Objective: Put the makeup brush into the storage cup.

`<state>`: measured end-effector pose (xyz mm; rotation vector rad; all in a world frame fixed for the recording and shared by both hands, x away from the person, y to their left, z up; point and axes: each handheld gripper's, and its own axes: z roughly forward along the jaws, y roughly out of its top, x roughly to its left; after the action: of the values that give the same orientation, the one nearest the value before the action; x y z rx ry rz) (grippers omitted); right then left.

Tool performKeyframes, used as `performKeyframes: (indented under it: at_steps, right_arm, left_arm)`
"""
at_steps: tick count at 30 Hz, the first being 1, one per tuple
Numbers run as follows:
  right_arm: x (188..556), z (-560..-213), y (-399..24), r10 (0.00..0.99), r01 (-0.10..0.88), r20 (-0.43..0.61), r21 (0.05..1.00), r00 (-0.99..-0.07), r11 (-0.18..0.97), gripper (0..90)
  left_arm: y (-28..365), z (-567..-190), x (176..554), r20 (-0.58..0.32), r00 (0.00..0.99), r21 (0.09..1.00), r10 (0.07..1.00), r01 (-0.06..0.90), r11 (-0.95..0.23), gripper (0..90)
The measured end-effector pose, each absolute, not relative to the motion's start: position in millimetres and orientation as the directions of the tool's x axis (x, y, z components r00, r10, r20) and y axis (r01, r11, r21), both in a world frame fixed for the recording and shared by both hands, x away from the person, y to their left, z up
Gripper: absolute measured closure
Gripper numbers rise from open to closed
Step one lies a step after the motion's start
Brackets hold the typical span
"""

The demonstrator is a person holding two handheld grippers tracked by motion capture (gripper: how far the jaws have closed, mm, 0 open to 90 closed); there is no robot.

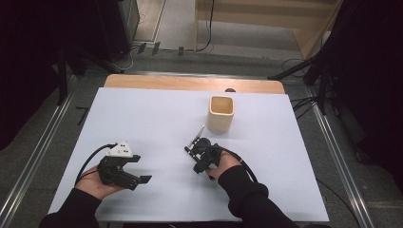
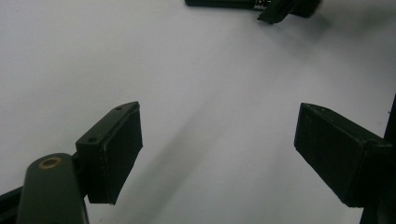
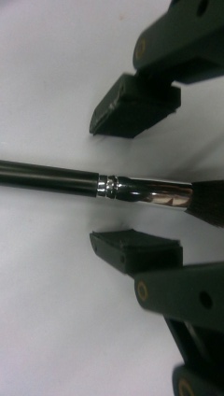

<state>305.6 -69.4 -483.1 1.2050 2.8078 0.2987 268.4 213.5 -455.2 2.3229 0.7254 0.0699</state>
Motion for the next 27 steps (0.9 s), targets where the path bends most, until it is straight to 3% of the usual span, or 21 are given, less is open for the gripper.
performKeyframes:
  at_steps: [4, 5, 10, 27]
  right_arm:
    - [304, -482, -68, 0.73, 0.717, 0.011, 0.2, -0.683, 0.668, 57.1]
    - [304, -481, -69, 0.735, 0.722, 0.015, 0.196, -0.678, 0.663, 64.6]
    - [304, -481, -69, 0.744, 0.734, 0.023, 0.193, -0.667, 0.652, 77.0]
    - [315, -477, -80, 0.745, 0.755, 0.135, 0.196, -0.653, 0.626, 78.9]
  left_arm:
    - [213, -455, 268, -0.147, 0.843, 0.636, 0.517, 0.481, -0.604, 16.0]
    - [213, -455, 268, -0.148, 0.843, 0.636, 0.517, 0.482, -0.603, 15.9]
    - [213, -455, 268, -0.149, 0.843, 0.634, 0.517, 0.482, -0.604, 15.9]
    - [219, -454, 269, -0.154, 0.837, 0.639, 0.525, 0.49, -0.593, 16.0]
